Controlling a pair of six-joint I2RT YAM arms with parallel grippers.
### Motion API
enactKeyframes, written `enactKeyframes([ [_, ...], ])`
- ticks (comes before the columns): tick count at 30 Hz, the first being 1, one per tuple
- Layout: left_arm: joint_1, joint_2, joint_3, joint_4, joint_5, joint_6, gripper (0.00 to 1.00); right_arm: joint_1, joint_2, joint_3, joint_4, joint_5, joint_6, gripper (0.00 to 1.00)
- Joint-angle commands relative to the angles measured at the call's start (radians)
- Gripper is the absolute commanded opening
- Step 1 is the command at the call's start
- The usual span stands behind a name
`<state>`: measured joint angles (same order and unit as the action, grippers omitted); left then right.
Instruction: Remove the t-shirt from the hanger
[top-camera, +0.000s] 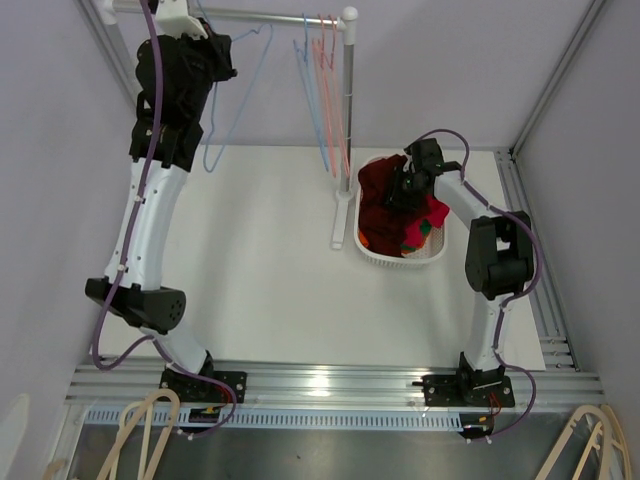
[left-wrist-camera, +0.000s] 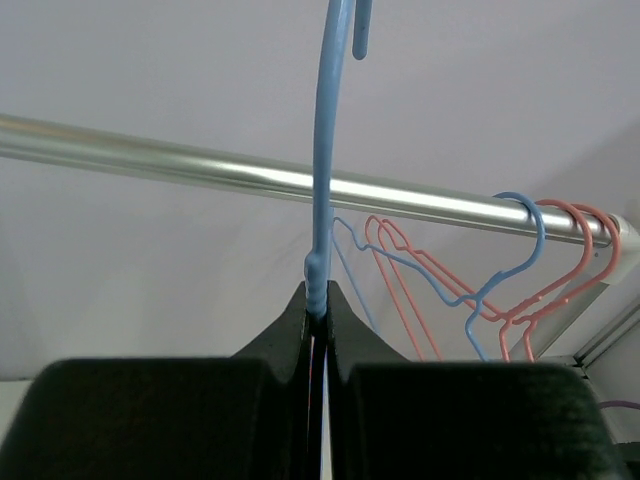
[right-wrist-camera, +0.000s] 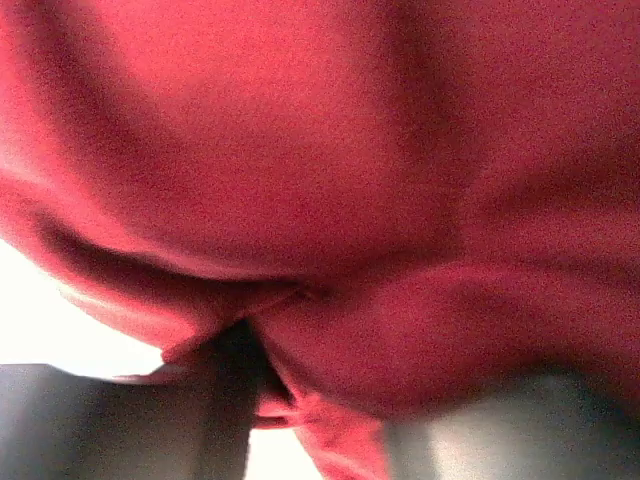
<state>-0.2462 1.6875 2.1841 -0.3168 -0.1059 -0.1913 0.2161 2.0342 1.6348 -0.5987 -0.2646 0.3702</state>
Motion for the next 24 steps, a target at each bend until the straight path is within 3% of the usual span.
enactKeyframes([
  [1,-0.008,0.032,0.059,0.062,0.052,0.027,0.01,-0.008,0.008,-0.053,-0.050,0.074,-0.019,0.53],
  [3,-0.011,0.057,0.077,0.076,0.066,0.029,0.01,0.003,-0.044,-0.078,-0.036,0.117,-0.014,0.71],
  [9,-0.024,0.167,0.197,0.027,0.072,0.030,0.01,0.008,-0.147,-0.061,-0.072,0.177,-0.027,0.77],
  [24,-0.080,0.251,0.174,0.097,0.054,0.095,0.01,0.014,-0.341,0.020,-0.168,0.263,-0.048,0.82],
])
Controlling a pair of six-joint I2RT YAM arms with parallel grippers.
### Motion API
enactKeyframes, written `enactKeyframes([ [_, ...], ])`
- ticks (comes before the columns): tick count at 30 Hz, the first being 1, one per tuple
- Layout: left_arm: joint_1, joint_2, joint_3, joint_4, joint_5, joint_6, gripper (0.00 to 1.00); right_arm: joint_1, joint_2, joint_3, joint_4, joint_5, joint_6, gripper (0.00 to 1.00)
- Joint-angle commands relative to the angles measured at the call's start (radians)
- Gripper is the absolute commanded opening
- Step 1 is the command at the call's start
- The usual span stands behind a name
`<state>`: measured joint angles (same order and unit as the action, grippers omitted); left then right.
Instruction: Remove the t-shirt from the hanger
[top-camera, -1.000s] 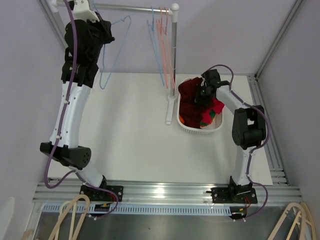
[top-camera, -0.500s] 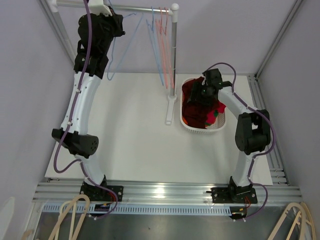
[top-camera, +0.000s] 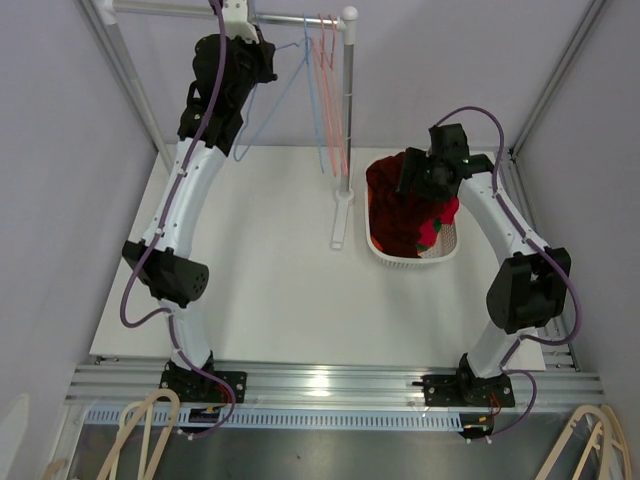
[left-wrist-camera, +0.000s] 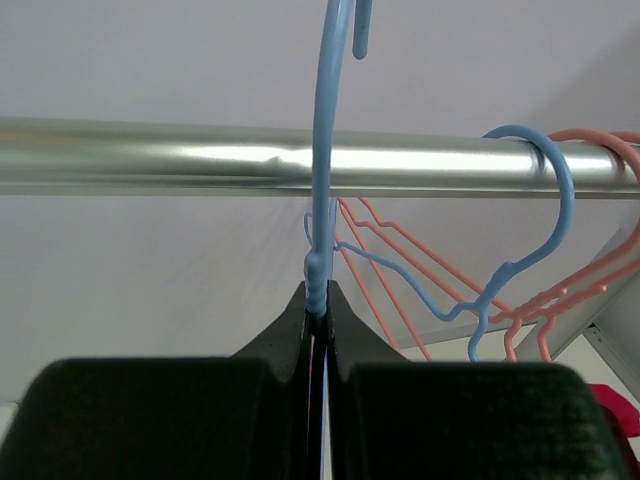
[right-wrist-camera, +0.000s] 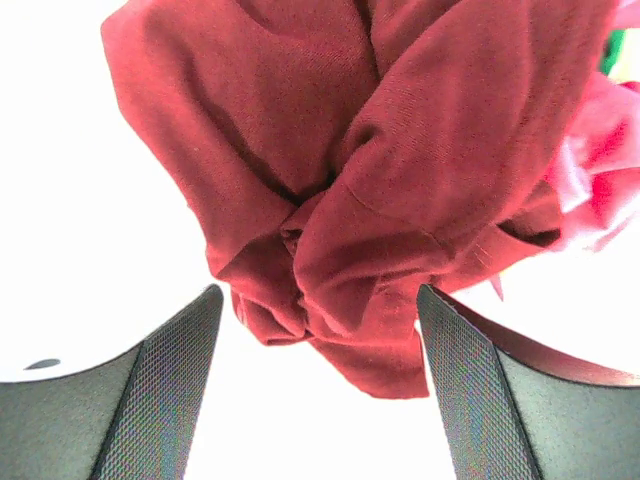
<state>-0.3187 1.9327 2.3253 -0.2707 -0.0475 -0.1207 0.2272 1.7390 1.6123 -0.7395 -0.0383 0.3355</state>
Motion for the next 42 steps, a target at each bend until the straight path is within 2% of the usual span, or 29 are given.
enactKeyframes([
  [1,-0.010,0.009,0.032,0.050,-0.006,0.029,0.01,0.006,-0.050,0.046,-0.031,0.037,-0.018,0.82],
  [8,-0.028,0.035,0.023,0.045,-0.018,0.035,0.01,0.017,-0.087,0.080,-0.067,0.126,-0.029,0.82],
  [12,-0.045,0.037,-0.010,0.060,-0.058,0.049,0.13,0.017,-0.140,0.077,-0.057,0.136,-0.033,0.83],
  [17,-0.057,0.031,-0.029,0.061,-0.121,0.059,0.13,0.017,-0.197,0.074,-0.034,0.140,-0.043,0.83],
  [20,-0.060,0.011,-0.056,0.065,-0.184,0.056,0.23,0.018,-0.222,0.072,-0.032,0.138,-0.046,0.83],
  [23,-0.062,-0.024,-0.113,0.100,-0.192,0.059,0.38,0.017,-0.233,0.072,-0.031,0.135,-0.047,0.83],
  [24,-0.062,-0.031,-0.122,0.103,-0.192,0.059,0.40,0.018,-0.233,0.072,-0.032,0.129,-0.047,0.83],
  [29,-0.066,-0.046,-0.132,0.103,-0.198,0.067,0.39,0.017,-0.248,0.061,-0.028,0.117,-0.044,0.83],
  [30,-0.066,-0.047,-0.127,0.105,-0.199,0.069,0.35,0.018,-0.254,0.054,-0.020,0.115,-0.043,0.83],
  [33,-0.068,-0.049,-0.118,0.113,-0.207,0.078,0.34,0.017,-0.265,0.046,-0.020,0.110,-0.043,0.83],
  [39,-0.071,-0.070,-0.113,0.099,-0.224,0.093,0.47,0.017,-0.280,0.034,-0.017,0.106,-0.043,0.83],
  [42,-0.071,-0.118,-0.157,0.114,-0.235,0.099,0.49,0.017,-0.280,0.031,-0.015,0.095,-0.041,0.83],
])
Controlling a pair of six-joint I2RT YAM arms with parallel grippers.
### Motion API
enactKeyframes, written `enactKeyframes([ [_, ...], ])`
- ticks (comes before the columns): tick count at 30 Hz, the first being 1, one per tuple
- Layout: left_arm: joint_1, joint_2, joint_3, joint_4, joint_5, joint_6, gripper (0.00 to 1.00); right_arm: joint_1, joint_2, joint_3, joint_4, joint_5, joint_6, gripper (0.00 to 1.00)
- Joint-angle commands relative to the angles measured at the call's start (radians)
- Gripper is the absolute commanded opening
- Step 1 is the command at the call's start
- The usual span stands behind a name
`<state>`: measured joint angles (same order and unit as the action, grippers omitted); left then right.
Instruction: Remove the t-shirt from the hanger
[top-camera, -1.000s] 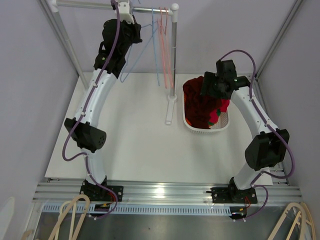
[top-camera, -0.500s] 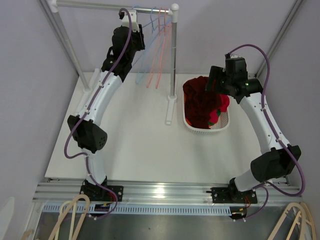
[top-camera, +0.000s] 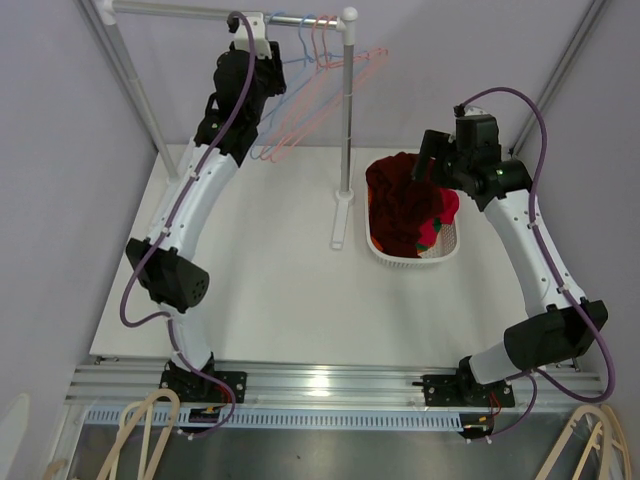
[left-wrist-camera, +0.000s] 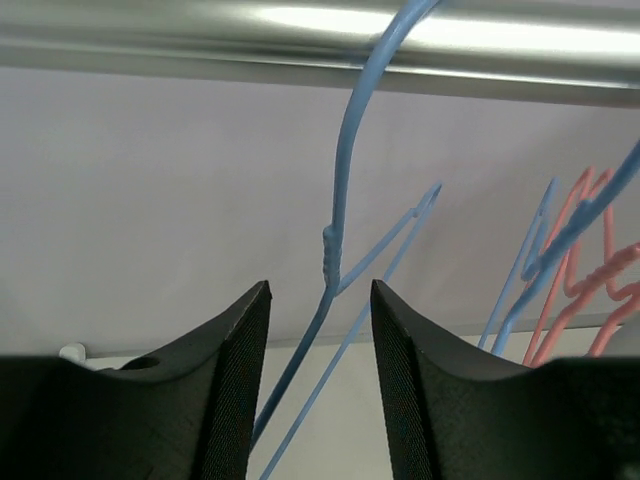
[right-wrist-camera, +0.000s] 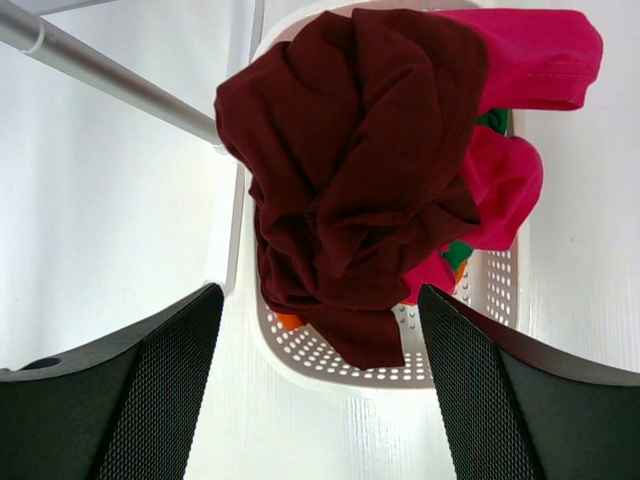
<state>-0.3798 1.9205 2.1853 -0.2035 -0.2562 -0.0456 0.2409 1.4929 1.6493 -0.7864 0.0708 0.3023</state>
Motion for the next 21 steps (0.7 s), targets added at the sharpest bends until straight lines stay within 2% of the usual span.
enactKeyframes([
  [1,-0.010,-0.121,-0.030,0.055,-0.026,0.024,0.49,0.003,-0.034,-0.009,0.035,-0.014,-0.008,0.83],
  [7,-0.010,-0.245,-0.147,0.110,-0.034,0.036,0.54,0.003,-0.043,-0.022,0.044,-0.031,-0.002,0.83],
  [13,-0.010,-0.336,-0.196,0.069,-0.034,0.018,0.57,0.005,-0.071,-0.023,0.052,-0.060,-0.005,0.83],
  [16,-0.011,-0.423,-0.254,0.030,-0.012,-0.028,0.71,0.021,-0.103,-0.031,0.085,-0.101,-0.019,0.84],
  [17,-0.011,-0.446,-0.289,0.013,-0.005,-0.040,0.87,0.026,-0.112,-0.031,0.102,-0.104,-0.019,0.89],
  [18,-0.011,-0.496,-0.308,-0.006,-0.002,-0.080,0.96,0.028,-0.137,-0.034,0.116,-0.106,-0.017,0.89],
  [19,-0.011,-0.526,-0.318,-0.052,0.006,-0.098,1.00,0.029,-0.149,-0.042,0.130,-0.111,-0.015,0.96],
  [21,-0.016,-0.616,-0.358,-0.108,0.003,-0.154,1.00,0.031,-0.193,-0.049,0.168,-0.124,-0.009,1.00],
])
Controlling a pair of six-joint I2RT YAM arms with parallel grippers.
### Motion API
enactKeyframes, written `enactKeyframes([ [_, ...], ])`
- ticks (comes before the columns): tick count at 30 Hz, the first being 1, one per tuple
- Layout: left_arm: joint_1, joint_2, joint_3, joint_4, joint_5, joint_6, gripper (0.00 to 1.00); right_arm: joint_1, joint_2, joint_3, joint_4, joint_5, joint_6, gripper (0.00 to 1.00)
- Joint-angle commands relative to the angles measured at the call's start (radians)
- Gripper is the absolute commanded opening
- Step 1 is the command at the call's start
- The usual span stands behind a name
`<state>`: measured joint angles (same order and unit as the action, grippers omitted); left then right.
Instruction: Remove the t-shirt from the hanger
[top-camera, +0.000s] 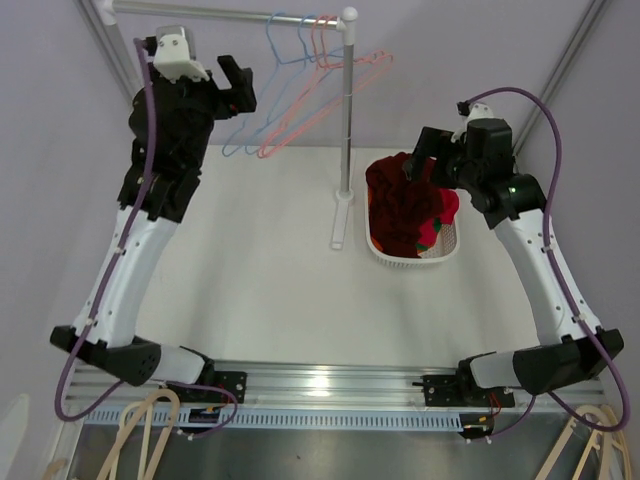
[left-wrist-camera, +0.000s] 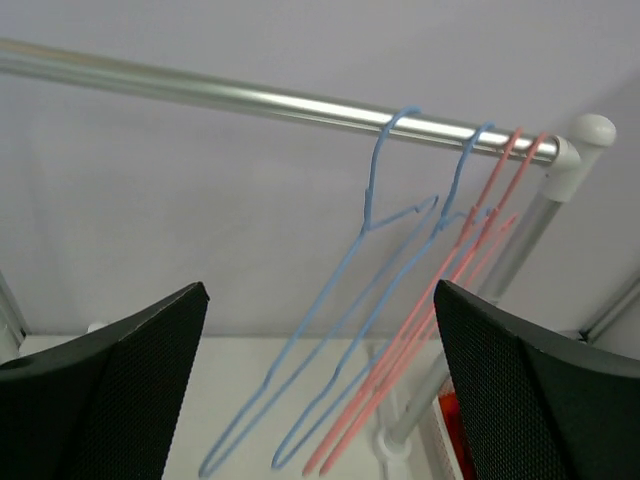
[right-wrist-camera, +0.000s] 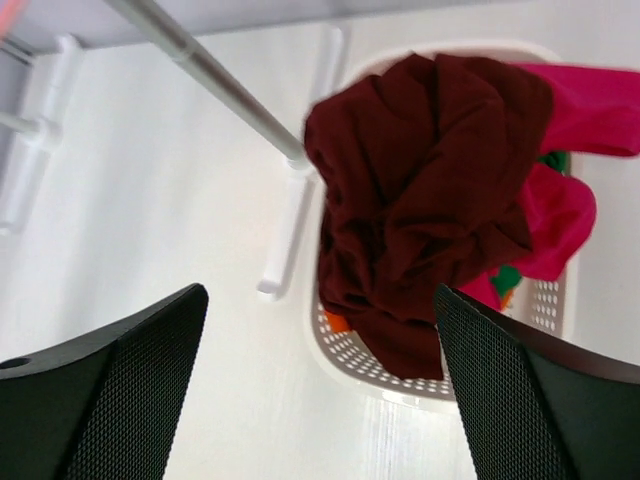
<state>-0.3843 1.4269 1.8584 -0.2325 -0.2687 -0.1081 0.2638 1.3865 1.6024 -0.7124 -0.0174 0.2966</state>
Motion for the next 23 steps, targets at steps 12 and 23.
enactKeyframes([
  [12,-0.033,-0.687,-0.579,-0.215,0.108,-0.243,1.00,0.005,-0.254,-0.165,0.100,-0.062,0.022,0.99],
  [23,-0.038,-0.968,-0.835,-0.329,0.149,-0.259,1.00,0.006,-0.432,-0.424,0.151,-0.075,0.049,1.00],
])
